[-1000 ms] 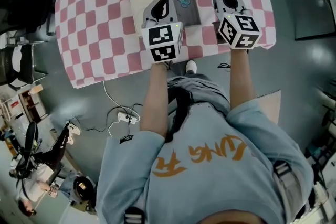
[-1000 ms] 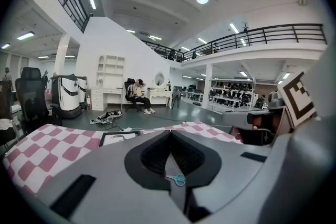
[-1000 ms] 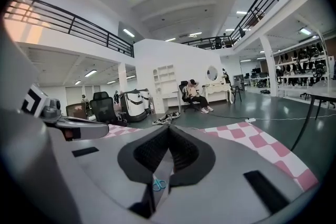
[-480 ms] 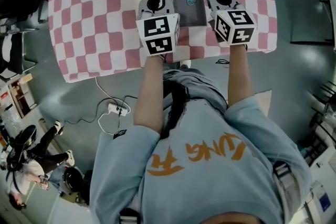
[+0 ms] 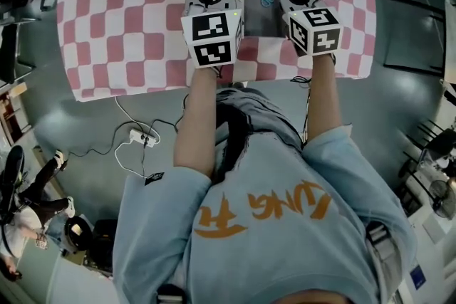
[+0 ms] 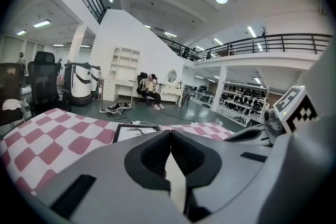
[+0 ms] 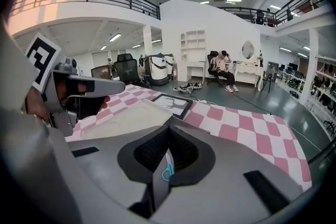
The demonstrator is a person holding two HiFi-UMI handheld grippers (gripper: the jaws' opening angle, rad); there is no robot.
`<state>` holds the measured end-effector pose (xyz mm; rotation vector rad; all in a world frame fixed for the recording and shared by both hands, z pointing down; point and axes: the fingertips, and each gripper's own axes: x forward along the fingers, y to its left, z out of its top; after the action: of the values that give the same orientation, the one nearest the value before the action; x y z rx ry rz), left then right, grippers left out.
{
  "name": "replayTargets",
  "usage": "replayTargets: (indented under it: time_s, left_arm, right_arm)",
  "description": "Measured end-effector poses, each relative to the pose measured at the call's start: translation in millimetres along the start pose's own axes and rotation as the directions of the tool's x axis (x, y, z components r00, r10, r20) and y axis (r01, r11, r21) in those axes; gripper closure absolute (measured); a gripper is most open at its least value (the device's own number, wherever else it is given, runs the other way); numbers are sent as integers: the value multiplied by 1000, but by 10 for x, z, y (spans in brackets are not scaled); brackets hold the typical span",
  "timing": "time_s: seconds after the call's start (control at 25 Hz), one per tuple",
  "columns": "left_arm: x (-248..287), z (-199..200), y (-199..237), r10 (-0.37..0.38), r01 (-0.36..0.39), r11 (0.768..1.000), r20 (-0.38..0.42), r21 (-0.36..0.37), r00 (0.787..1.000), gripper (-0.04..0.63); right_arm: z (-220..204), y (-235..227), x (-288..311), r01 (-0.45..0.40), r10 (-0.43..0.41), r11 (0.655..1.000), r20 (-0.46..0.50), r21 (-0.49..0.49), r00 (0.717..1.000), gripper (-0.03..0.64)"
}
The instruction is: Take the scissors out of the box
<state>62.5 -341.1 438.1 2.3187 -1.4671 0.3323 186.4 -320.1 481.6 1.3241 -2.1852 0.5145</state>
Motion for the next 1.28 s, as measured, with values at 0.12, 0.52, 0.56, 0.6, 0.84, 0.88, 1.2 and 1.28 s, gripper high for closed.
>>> replayTargets:
  time_s: [0.12, 0.52, 0.56, 0.6, 0.84, 0.88, 1.2, 1.28]
  left_arm:
    - [35, -9, 54, -1, 1, 1000, -3, -12, 1000, 575]
    - [118, -53, 265, 4, -4, 998, -7, -61, 1000, 575]
    - [121, -58, 290, 5, -6, 998, -7, -66, 1000, 575]
    - [125, -63, 313, 7, -7, 997, -8, -72, 1000, 575]
    - [151, -59, 437, 10, -10, 995, -1, -99, 1000, 575]
    - [157, -57, 449, 8, -8, 995, -1, -103, 1000, 575]
    - [201, -61, 483, -29, 29, 991, -3, -133, 1000, 575]
    - [205, -45, 504, -38, 38, 987, 4, -156, 999, 575]
  right_arm:
    - [-43, 40, 100, -16, 14, 999, -50, -39, 999, 618]
    - [-207, 171, 413, -79, 48, 988, -225, -130, 973, 609]
    - [-232, 188, 441, -86, 51, 987, -243, -137, 969, 607]
    - [-258, 201, 467, -94, 54, 985, -262, -145, 964, 606]
    - [-426, 200, 574, -132, 54, 973, -371, -189, 927, 584]
    - [-445, 194, 590, -136, 50, 971, -387, -196, 921, 584]
    - [-631, 216, 723, -177, 38, 957, -509, -229, 860, 561]
    - [-684, 218, 746, -191, 36, 953, -538, -236, 842, 552]
